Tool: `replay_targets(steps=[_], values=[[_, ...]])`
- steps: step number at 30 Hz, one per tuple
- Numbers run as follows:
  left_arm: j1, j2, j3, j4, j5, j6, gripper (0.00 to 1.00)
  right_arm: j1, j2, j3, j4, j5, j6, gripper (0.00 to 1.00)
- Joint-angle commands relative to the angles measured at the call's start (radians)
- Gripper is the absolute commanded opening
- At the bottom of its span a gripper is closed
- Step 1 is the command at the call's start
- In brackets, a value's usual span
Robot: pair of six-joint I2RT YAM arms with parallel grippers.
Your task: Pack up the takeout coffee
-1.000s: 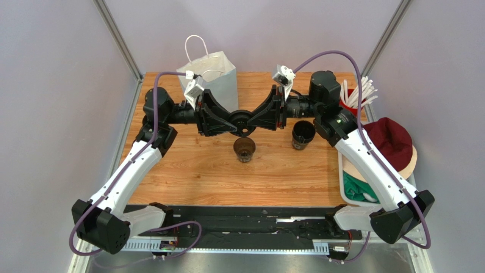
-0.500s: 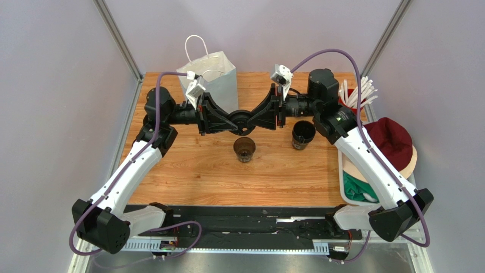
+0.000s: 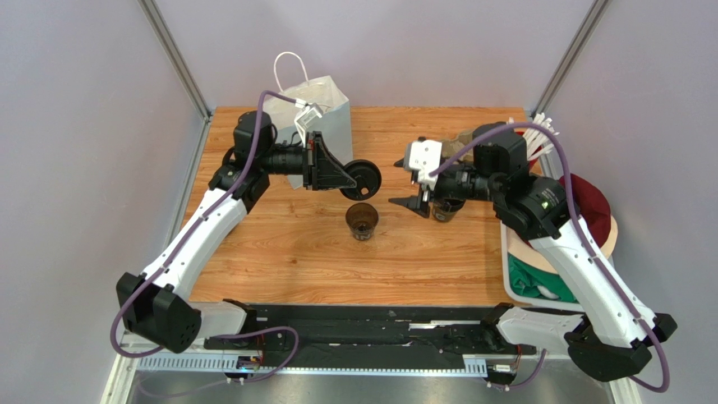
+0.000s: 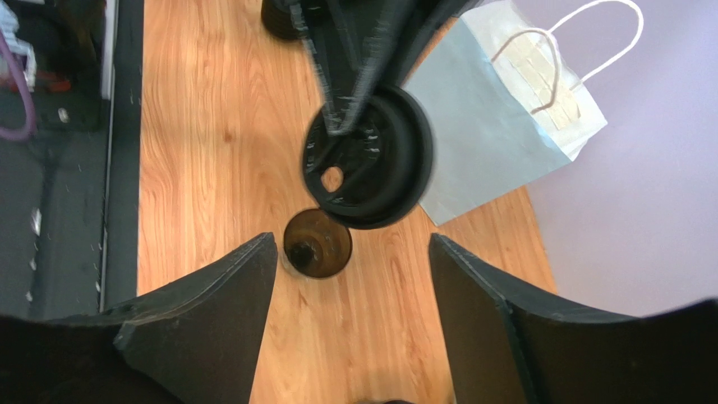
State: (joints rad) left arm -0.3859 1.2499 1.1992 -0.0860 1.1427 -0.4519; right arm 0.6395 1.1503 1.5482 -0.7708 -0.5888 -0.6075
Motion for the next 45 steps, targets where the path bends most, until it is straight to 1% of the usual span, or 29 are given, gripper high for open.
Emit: replay_targets(steps=[1,3,4,7,9,10,13,14,16,29,36,37,42,45], values=[[-0.004,0.074,0.069,-0.187,-0.020,0.024,0.01,0.130,-0.035,-0.055,-0.128,0.226,-0.264,0.73],[-0.004,0.092,0.065,-0.198,-0.040,0.021,0.01,0.182,-0.037,-0.086,-0.122,0.273,-0.293,0.73],[-0.004,0.101,0.060,-0.195,-0.031,0.003,0.01,0.228,-0.037,-0.115,-0.117,0.315,-0.304,0.73],[-0.004,0.132,0.036,-0.155,-0.011,-0.045,0.00,0.299,-0.014,-0.158,-0.088,0.403,-0.330,0.71],[-0.004,0.149,0.025,-0.120,-0.001,-0.063,0.00,0.327,0.015,-0.174,-0.061,0.452,-0.340,0.70],[-0.004,0.154,0.023,-0.115,0.005,-0.070,0.00,0.354,0.023,-0.184,-0.045,0.510,-0.354,0.68],[-0.004,0.167,0.022,-0.112,0.017,-0.074,0.00,0.399,0.057,-0.212,-0.002,0.584,-0.371,0.65],[-0.004,0.169,0.017,-0.095,0.022,-0.080,0.00,0.410,0.063,-0.221,0.010,0.587,-0.371,0.64],[-0.005,0.172,0.008,-0.084,0.034,-0.087,0.00,0.426,0.078,-0.226,0.054,0.653,-0.368,0.62],[-0.015,0.155,-0.013,-0.090,0.045,-0.061,0.00,0.443,0.118,-0.226,0.090,0.678,-0.373,0.56],[-0.019,0.154,-0.010,-0.090,0.051,-0.061,0.00,0.445,0.143,-0.247,0.110,0.655,-0.371,0.48],[-0.018,0.152,-0.012,-0.089,0.052,-0.060,0.00,0.445,0.146,-0.250,0.111,0.655,-0.373,0.45],[-0.018,0.151,-0.016,-0.083,0.054,-0.062,0.00,0.447,0.152,-0.267,0.125,0.670,-0.382,0.40],[-0.018,0.148,-0.016,-0.083,0.057,-0.061,0.00,0.447,0.146,-0.269,0.123,0.681,-0.387,0.33]])
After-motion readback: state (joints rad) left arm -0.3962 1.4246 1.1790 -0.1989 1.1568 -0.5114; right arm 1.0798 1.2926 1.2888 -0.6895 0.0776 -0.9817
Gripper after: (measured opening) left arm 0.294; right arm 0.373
